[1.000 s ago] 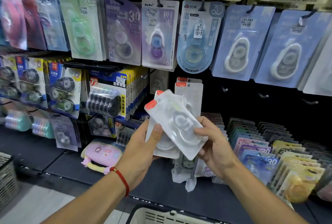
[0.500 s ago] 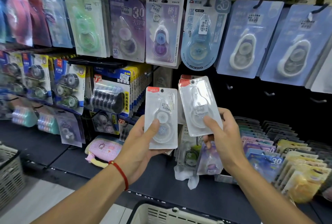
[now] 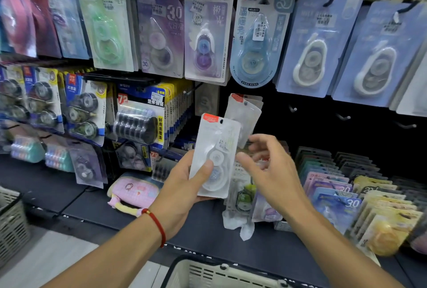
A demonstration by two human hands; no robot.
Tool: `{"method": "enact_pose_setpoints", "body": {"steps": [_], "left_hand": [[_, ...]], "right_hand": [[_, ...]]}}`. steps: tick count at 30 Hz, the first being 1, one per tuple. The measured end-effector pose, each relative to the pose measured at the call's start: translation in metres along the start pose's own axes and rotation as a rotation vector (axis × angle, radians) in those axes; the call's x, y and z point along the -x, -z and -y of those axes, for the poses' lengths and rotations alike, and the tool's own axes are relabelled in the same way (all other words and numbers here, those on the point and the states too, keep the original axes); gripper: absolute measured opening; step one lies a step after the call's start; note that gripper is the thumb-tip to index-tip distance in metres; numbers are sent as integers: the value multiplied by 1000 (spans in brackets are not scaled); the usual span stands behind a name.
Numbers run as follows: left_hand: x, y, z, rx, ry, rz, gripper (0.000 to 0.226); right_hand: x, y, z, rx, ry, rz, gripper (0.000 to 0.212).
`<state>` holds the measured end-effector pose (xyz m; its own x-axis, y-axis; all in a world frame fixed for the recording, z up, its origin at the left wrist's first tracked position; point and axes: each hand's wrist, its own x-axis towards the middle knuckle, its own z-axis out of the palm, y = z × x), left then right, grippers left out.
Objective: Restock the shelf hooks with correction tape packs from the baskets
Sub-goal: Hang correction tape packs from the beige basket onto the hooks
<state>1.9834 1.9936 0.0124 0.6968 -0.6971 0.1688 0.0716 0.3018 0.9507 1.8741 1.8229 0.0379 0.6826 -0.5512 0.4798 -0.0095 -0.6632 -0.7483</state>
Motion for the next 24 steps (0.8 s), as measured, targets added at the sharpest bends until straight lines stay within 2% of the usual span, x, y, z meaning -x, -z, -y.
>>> {"method": "enact_pose_setpoints", "body": {"steps": [3,7,9,14,19,24], "left_hand": [[2,-4,1,14,24,75,33],[4,-2,-3,62,44,158,37],[5,-1,-4,71,50,199,37],[2,0,-4,90,87,304,42],[-3,4,-6,87,118,387,45],[-5,-2,-4,100,117,343,41]], "right_hand": [[1,-9,12,-202,-51,94,68],[-5,-8,13,-469,-139,3,57],[-6,-4,12,-559,-166,20,55],[-5,2,9,-885,-381,251,54],[-5,1,9,-942,-408,270,48],[-3,-9,6,-627,-234,41,15]]}}
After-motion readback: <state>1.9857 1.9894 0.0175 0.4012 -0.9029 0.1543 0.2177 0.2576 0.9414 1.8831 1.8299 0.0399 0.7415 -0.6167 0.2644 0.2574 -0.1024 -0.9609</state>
